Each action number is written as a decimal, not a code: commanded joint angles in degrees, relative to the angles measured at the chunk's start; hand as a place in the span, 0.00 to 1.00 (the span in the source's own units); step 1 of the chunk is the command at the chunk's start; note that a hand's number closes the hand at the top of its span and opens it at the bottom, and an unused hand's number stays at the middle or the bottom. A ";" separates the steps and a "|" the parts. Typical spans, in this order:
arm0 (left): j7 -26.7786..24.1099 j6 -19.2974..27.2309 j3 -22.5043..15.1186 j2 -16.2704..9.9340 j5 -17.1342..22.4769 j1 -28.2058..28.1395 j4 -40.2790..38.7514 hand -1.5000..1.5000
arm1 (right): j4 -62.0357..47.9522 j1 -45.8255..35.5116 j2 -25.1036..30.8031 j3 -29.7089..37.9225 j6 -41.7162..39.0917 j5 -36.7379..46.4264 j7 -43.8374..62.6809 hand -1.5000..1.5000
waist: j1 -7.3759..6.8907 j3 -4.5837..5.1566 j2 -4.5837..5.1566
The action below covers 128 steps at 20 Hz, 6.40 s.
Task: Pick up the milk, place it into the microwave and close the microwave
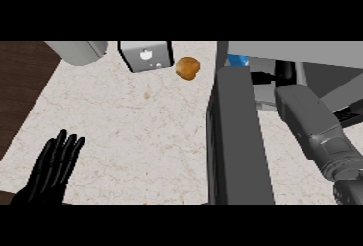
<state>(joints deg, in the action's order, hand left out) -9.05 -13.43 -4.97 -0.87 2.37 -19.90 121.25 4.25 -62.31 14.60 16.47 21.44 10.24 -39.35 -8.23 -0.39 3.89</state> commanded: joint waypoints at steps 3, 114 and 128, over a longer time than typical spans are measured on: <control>0.46 2.42 -2.23 0.84 -1.31 2.07 -2.15 0.00 | 0.44 1.15 -1.61 0.53 -1.84 -0.48 -1.97 0.00 | 1.17 0.07 -0.36; -19.96 49.22 -35.04 0.87 45.63 73.91 -76.15 1.00 | 91.95 55.55 11.84 -6.90 -59.19 -42.82 23.40 0.00 | 27.73 0.74 1.09; -24.47 48.63 -35.88 0.87 49.44 74.25 -78.68 1.00 | 92.78 54.93 13.28 -6.02 -58.23 -47.27 26.47 0.00 | 28.44 0.54 1.55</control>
<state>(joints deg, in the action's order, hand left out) -34.07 36.15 -43.72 0.03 50.45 50.14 47.51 97.18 -7.73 27.90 10.47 -36.95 -36.12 -13.48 19.54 0.17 4.53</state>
